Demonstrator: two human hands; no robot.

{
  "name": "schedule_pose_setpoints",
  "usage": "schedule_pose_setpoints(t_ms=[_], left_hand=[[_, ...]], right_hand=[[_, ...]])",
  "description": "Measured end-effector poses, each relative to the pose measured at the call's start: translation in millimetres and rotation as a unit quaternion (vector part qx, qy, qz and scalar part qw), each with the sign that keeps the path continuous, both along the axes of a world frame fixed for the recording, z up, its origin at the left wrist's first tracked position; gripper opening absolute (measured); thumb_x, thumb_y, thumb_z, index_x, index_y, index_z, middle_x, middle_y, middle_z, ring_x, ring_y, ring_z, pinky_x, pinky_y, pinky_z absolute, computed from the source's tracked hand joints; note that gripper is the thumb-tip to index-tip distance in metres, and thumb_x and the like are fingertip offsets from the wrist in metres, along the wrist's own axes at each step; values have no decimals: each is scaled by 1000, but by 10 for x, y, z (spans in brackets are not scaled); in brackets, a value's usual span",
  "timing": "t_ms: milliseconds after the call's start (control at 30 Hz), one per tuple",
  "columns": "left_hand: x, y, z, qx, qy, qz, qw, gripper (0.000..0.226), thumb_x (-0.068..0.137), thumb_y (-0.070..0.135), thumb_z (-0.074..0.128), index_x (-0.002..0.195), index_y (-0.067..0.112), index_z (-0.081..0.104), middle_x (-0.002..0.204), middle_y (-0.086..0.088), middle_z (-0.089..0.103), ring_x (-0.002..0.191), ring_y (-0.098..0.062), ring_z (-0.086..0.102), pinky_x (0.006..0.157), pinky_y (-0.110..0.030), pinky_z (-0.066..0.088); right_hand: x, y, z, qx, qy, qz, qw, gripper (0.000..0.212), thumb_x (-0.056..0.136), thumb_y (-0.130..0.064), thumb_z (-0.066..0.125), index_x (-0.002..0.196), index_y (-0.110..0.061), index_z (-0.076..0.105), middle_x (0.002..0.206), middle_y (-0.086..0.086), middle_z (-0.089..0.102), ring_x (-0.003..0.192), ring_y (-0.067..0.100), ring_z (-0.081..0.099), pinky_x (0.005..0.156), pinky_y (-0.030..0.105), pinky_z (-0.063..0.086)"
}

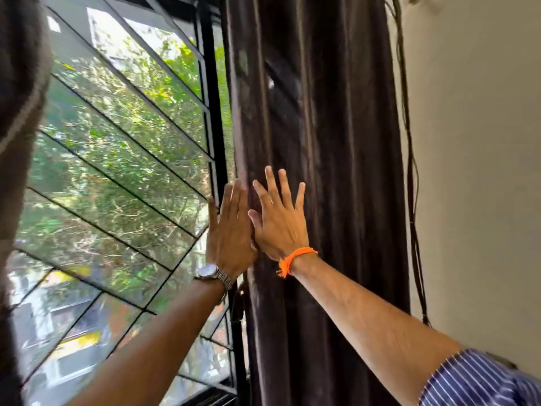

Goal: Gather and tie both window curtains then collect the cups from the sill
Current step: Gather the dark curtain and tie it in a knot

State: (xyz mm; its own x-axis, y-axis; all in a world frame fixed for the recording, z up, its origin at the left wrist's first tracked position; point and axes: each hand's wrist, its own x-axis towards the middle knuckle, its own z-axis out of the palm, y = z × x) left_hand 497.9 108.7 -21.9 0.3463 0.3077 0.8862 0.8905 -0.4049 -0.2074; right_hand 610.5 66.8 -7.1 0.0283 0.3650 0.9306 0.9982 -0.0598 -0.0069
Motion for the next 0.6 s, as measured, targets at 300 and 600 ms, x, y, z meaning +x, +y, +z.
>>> schedule_pose_setpoints(t_ms=[300,600], left_hand=[[722,472,36,11,-5,-66,998,82,86,30,46,152,2,5,162,-13,-2,149,-25,-6,119,-51,-3],[993,688,-67,-27,-34,-134,990,73,91,21,46,153,6,10,162,-9,0,149,-19,-6,121,-46,4]], right_hand=[[621,393,8,-3,74,39,996,53,96,-41,40,146,-43,22,161,-6,-11,149,28,1,115,62,14],[916,547,-100,-28,93,68,993,58,92,-20,45,142,-43,28,139,-20,49,146,16,22,111,68,12]])
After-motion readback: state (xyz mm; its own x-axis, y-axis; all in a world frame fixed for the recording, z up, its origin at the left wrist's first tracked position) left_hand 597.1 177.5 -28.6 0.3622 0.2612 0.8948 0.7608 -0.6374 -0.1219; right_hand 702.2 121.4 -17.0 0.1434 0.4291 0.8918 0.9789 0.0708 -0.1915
